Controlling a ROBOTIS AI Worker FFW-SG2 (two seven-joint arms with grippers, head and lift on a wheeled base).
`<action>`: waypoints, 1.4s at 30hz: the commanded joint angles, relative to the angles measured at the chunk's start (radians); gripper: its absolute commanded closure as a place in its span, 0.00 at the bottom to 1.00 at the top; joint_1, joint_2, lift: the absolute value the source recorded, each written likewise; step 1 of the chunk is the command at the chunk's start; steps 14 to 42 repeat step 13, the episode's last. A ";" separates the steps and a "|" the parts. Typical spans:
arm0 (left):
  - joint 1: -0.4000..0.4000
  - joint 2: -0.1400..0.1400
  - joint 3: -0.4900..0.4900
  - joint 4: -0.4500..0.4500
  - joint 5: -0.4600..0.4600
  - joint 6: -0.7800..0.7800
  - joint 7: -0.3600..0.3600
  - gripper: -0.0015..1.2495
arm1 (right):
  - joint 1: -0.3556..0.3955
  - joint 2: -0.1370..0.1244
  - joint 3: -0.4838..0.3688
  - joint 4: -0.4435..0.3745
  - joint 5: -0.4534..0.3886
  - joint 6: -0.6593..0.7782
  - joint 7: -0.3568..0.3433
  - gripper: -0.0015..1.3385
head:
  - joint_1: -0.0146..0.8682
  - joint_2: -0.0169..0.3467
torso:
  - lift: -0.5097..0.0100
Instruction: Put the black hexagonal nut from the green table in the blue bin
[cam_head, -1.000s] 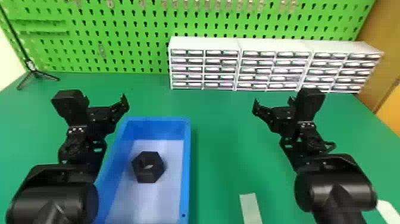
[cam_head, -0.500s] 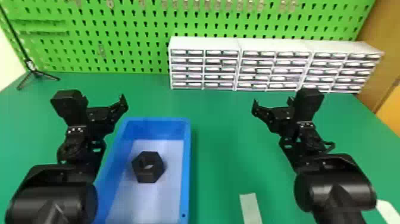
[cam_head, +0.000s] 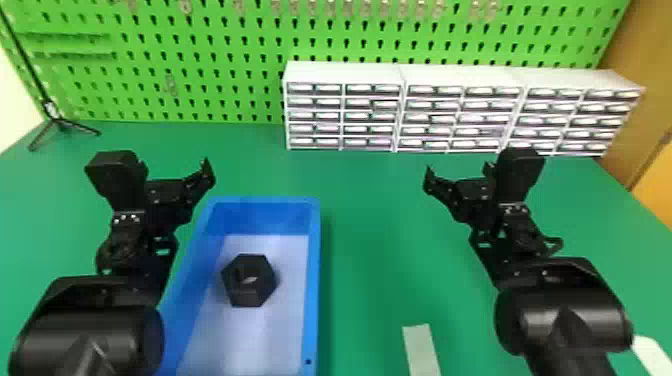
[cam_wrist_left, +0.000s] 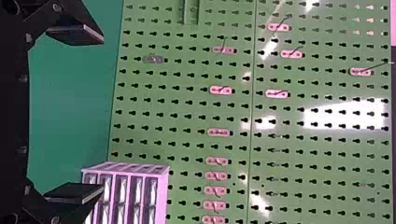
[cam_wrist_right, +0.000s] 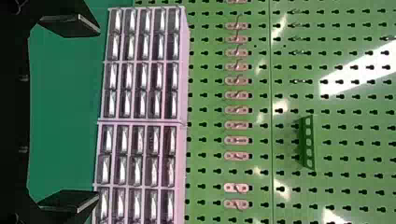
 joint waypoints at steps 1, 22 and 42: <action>0.002 0.000 -0.003 0.000 0.002 0.000 0.000 0.13 | 0.001 0.001 -0.002 0.000 0.000 0.000 -0.001 0.06 | 0.79 0.12 | 0.80; 0.002 0.000 -0.003 -0.002 0.002 -0.002 0.000 0.13 | 0.001 0.004 -0.005 0.000 0.000 0.000 0.001 0.06 | 0.79 0.12 | 0.80; 0.002 0.000 -0.003 -0.002 0.002 -0.002 0.000 0.13 | 0.001 0.004 -0.005 0.000 0.000 0.000 0.001 0.06 | 0.79 0.12 | 0.80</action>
